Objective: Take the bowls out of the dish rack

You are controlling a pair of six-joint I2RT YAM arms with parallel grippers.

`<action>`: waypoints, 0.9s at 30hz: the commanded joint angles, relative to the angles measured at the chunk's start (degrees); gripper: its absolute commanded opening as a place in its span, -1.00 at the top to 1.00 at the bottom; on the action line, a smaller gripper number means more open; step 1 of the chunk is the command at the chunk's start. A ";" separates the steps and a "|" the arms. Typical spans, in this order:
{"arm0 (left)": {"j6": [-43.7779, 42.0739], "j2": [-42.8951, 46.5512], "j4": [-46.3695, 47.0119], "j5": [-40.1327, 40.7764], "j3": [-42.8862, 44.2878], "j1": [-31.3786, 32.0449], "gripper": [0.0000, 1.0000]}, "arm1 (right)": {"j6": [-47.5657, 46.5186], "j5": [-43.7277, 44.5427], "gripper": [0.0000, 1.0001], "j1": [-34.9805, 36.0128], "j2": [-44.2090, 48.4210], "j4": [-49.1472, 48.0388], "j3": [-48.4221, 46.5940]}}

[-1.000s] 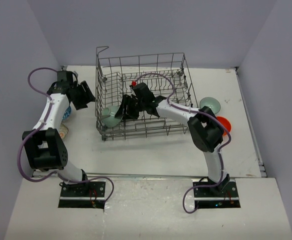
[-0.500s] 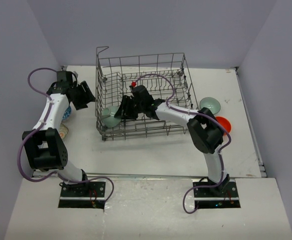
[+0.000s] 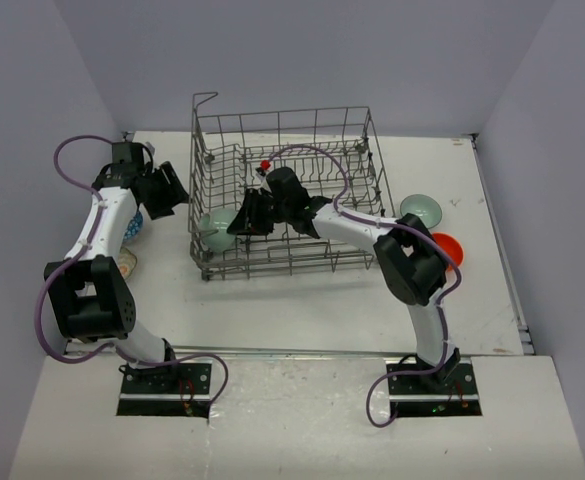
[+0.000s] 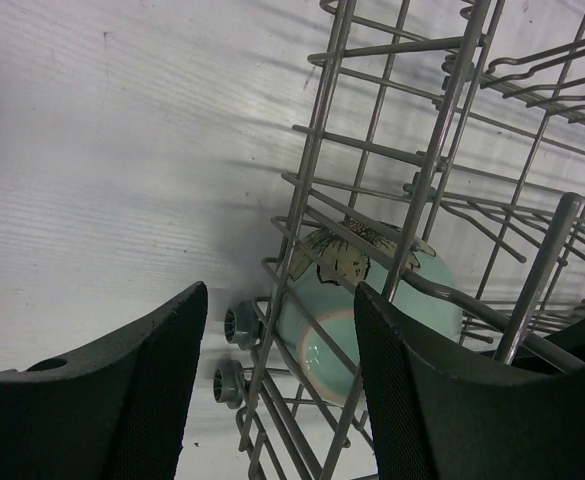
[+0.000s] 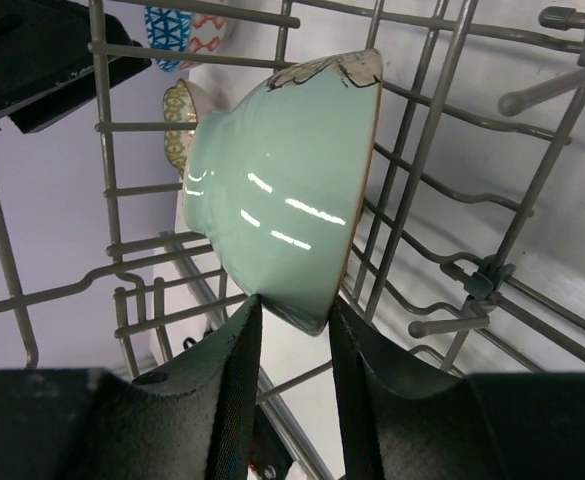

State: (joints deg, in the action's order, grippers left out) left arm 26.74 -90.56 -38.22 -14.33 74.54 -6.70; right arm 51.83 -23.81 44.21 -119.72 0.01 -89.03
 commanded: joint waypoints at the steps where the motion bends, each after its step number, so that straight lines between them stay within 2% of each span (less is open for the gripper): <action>1: -0.11 0.21 1.74 -4.75 0.43 0.72 -0.25 | 0.64 -4.74 0.33 1.23 -1.13 -9.85 -2.46; 7: 0.15 0.39 1.74 -5.01 0.43 0.72 -0.25 | 1.87 -6.86 0.32 1.23 -1.65 -14.60 -1.58; 14: -0.02 0.74 1.21 -4.48 0.43 0.81 -0.25 | 2.22 -8.53 0.37 1.23 -2.80 -14.08 -4.04; 17: -0.02 0.92 1.21 -4.22 0.43 0.72 -0.25 | 2.39 -9.85 0.76 1.23 -3.15 -13.81 -4.48; 18: -0.02 1.00 1.21 -4.13 0.43 0.81 -0.25 | 2.57 -10.28 1.00 1.23 -3.15 -13.90 -4.48; 27: 0.86 0.83 2.97 -4.57 -1.33 0.81 -0.25 | 3.19 -13.98 1.00 0.97 1.24 -16.98 -2.20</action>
State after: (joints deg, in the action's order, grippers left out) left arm 26.96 -90.56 -37.54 -14.81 74.02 -6.72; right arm 54.63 -34.57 45.17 -123.07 -12.88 -91.42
